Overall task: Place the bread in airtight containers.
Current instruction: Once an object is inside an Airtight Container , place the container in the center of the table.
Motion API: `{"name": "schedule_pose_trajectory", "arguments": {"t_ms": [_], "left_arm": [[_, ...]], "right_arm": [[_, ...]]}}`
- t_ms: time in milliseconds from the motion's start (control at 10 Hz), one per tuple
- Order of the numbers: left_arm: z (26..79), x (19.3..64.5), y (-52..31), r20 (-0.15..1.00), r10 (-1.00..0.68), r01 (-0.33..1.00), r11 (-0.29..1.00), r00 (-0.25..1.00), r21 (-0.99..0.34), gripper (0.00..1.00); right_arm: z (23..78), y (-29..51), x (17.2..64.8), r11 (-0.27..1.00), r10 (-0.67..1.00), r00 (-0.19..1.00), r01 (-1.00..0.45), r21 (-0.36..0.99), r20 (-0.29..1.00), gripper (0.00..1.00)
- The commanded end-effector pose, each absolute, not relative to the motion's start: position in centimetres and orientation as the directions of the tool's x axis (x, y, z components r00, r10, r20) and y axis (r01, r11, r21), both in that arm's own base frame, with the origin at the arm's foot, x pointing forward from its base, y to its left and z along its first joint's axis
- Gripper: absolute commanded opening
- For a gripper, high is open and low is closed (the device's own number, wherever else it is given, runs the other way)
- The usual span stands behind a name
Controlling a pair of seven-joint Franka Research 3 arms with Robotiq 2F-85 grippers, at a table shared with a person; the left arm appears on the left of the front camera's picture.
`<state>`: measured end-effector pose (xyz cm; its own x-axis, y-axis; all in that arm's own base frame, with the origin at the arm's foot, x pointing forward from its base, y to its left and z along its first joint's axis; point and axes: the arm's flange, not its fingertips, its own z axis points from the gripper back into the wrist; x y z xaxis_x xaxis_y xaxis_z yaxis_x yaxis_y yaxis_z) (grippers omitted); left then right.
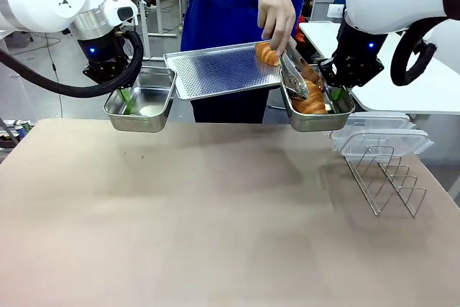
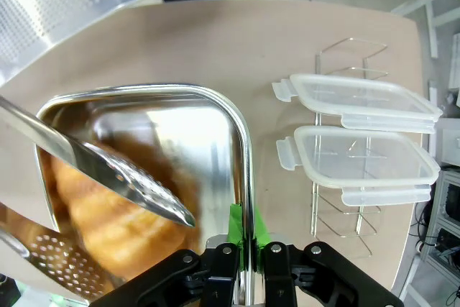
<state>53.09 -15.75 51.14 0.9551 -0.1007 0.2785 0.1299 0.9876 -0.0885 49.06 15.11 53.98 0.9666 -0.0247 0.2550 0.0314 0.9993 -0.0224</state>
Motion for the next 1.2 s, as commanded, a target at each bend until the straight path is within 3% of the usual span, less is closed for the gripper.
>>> {"name": "schedule_pose_trajectory", "arguments": {"t_ms": [0, 1100], "left_arm": [[51.67, 53.06, -15.46, 0.29, -0.103, 0.133, 0.987, 0.951, -0.086, 0.0], [51.67, 53.06, -15.46, 0.29, -0.103, 0.133, 0.987, 0.951, -0.086, 0.0]], "right_arm": [[54.2, 14.95, 49.14, 0.999, -0.021, 0.962, 0.027, -0.018, 0.273, 0.0], [54.2, 14.95, 49.14, 0.999, -0.021, 0.962, 0.027, -0.018, 0.273, 0.0]]}}
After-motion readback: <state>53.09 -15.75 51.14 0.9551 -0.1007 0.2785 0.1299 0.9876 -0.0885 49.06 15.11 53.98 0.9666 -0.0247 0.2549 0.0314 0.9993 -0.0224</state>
